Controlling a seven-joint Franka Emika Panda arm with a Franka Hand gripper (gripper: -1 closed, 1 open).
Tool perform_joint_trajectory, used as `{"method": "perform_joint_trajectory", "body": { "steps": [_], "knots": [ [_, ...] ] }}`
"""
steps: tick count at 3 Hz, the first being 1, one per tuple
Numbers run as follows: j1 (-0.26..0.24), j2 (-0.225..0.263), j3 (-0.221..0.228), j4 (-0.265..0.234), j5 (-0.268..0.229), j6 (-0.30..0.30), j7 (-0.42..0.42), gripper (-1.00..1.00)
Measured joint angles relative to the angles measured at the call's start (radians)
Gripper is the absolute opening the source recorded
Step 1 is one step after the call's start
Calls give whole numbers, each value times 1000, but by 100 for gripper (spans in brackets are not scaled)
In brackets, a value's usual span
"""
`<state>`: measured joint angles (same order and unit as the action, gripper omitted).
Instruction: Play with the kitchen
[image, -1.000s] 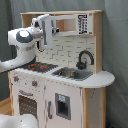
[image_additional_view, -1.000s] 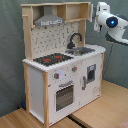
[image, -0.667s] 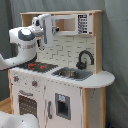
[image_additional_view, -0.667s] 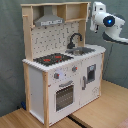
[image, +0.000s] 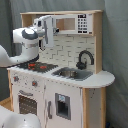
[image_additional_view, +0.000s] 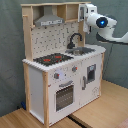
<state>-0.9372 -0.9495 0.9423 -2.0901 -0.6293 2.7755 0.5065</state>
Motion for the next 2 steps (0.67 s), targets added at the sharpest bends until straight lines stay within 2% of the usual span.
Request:
{"method": "perform_joint_trajectory", "body": {
  "steps": [2],
  "knots": [
    [-132,58,97,134,0,24,-27,-100]
  ]
}}
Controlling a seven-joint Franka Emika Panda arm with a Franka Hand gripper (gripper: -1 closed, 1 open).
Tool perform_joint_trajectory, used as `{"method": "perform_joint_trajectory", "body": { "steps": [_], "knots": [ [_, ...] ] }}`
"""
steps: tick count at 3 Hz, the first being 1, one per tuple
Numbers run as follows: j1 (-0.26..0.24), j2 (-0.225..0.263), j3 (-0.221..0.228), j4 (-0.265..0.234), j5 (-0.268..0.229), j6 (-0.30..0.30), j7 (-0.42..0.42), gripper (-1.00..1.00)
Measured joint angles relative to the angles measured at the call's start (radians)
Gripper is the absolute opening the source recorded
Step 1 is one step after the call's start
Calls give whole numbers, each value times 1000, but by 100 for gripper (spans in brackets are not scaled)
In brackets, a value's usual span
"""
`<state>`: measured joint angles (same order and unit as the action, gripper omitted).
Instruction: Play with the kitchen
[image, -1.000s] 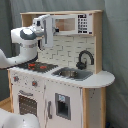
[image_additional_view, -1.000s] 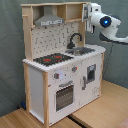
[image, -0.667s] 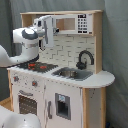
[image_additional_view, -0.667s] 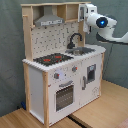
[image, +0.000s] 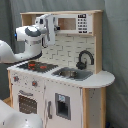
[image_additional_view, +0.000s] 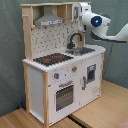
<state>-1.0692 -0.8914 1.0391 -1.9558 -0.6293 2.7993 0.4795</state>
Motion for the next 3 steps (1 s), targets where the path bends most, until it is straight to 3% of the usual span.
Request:
{"method": "perform_joint_trajectory", "body": {
  "steps": [2,3],
  "knots": [
    [-127,13,112,103,0,20,-45,-100],
    [-135,14,97,114,1,28,-85,-100]
  ]
}}
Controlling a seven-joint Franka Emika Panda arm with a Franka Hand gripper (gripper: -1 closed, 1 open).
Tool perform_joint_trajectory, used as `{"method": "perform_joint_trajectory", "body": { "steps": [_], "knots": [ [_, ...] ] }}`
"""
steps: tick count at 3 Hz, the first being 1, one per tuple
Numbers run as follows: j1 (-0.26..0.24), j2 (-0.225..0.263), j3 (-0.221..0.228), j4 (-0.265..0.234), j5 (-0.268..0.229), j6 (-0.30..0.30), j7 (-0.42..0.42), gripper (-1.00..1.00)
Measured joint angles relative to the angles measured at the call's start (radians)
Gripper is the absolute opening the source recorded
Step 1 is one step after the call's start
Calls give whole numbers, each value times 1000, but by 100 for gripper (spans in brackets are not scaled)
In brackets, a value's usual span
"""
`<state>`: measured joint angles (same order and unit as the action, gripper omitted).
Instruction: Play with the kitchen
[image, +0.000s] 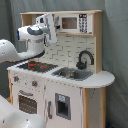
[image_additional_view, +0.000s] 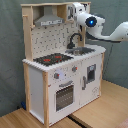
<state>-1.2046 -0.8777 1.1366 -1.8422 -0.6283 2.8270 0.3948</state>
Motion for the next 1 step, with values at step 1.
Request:
{"method": "perform_joint_trajectory", "body": {
  "steps": [1],
  "knots": [
    [1,0,-2,0,0,0,0,100]
  ]
}}
